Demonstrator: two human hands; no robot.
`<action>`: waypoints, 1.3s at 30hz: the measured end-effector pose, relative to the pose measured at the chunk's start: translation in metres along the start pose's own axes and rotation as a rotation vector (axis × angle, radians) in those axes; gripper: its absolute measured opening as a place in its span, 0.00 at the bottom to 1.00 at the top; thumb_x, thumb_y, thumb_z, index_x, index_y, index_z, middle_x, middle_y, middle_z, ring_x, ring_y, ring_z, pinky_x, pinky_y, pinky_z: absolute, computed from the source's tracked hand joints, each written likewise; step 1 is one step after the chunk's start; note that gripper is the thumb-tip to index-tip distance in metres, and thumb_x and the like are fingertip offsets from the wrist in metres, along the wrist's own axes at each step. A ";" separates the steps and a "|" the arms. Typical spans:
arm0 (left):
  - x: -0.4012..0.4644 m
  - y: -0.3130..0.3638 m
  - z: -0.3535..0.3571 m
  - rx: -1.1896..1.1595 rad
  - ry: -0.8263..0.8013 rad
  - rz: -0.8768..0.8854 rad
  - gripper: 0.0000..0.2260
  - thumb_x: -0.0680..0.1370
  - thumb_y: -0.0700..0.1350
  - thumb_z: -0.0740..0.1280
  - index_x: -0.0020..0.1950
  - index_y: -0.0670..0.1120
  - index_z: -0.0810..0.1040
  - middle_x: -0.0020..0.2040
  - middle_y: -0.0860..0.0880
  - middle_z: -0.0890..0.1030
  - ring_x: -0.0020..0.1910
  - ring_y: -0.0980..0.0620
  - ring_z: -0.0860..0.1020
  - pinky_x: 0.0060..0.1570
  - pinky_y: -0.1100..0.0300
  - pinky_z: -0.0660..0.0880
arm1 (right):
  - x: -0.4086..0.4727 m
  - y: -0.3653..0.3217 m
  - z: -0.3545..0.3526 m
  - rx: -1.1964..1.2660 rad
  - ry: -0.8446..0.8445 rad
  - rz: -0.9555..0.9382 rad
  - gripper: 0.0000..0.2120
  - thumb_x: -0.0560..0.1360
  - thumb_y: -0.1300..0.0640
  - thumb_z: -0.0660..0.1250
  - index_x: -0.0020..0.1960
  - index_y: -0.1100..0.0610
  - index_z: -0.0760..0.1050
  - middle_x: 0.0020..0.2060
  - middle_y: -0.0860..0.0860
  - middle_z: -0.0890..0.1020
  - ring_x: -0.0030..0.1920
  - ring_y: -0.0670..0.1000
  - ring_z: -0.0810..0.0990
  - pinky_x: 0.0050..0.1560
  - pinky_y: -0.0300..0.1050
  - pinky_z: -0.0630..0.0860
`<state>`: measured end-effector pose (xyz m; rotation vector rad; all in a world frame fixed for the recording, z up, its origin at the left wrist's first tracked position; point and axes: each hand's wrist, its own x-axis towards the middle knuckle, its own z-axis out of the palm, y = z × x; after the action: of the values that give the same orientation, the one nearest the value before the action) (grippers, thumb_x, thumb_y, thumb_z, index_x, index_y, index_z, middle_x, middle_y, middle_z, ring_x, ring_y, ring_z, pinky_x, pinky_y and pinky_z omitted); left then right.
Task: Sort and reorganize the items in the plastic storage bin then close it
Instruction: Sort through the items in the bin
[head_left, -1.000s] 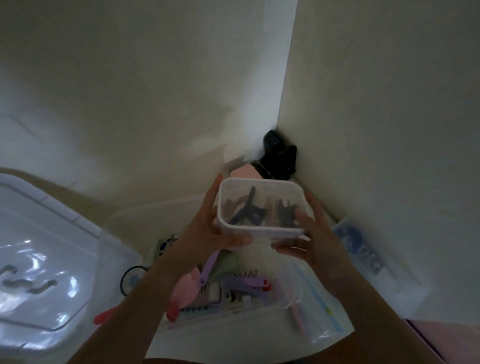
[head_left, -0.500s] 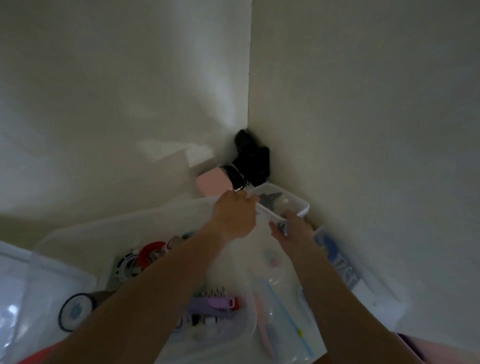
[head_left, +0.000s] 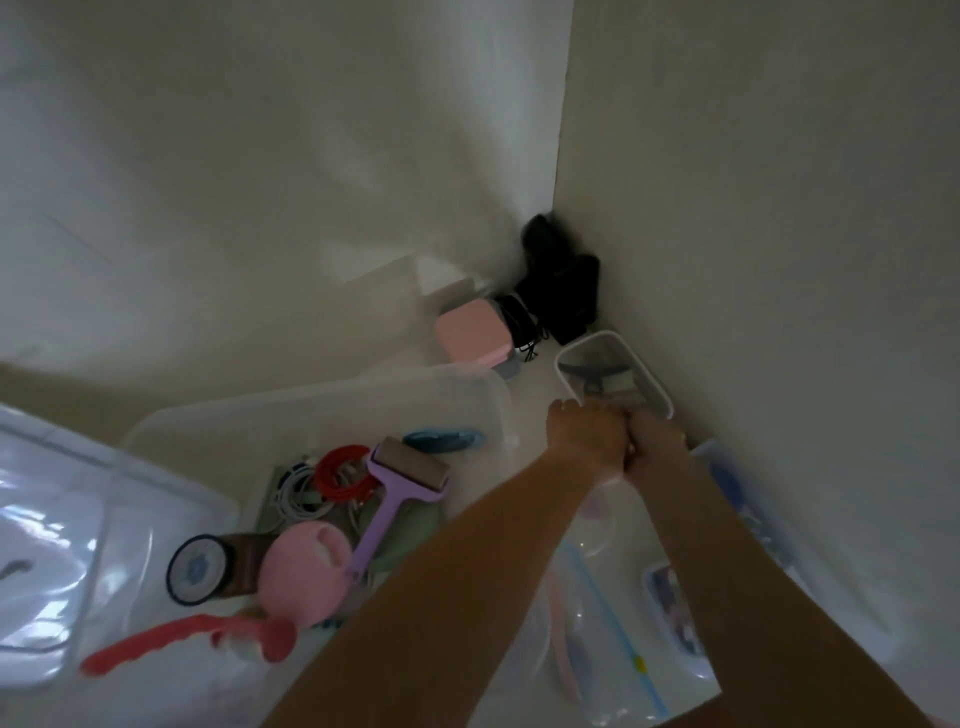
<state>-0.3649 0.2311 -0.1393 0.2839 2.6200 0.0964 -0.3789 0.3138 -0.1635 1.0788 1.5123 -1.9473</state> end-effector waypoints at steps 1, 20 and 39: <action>-0.009 -0.004 -0.003 -0.032 0.082 0.030 0.18 0.77 0.47 0.64 0.67 0.48 0.73 0.60 0.44 0.79 0.59 0.41 0.78 0.61 0.50 0.70 | -0.013 -0.003 0.002 -0.042 0.039 -0.063 0.06 0.79 0.61 0.61 0.44 0.57 0.72 0.34 0.51 0.73 0.32 0.50 0.71 0.33 0.42 0.70; -0.190 -0.248 0.092 -0.618 -0.051 -0.249 0.15 0.79 0.43 0.63 0.60 0.34 0.77 0.55 0.36 0.81 0.53 0.38 0.79 0.51 0.52 0.72 | -0.088 0.146 0.174 -0.952 -0.393 -0.288 0.21 0.72 0.54 0.70 0.60 0.34 0.77 0.63 0.44 0.77 0.61 0.51 0.78 0.59 0.42 0.76; -0.239 -0.264 0.102 -0.516 0.042 -0.134 0.21 0.75 0.50 0.58 0.63 0.44 0.79 0.58 0.46 0.81 0.54 0.46 0.81 0.47 0.66 0.69 | -0.108 0.126 0.109 -1.537 -0.225 -0.149 0.22 0.58 0.53 0.78 0.51 0.55 0.80 0.47 0.51 0.84 0.41 0.47 0.81 0.39 0.38 0.76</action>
<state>-0.1590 -0.0770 -0.1469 -0.0746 2.5350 0.7222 -0.2541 0.1605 -0.1425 0.0369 2.1919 -0.4390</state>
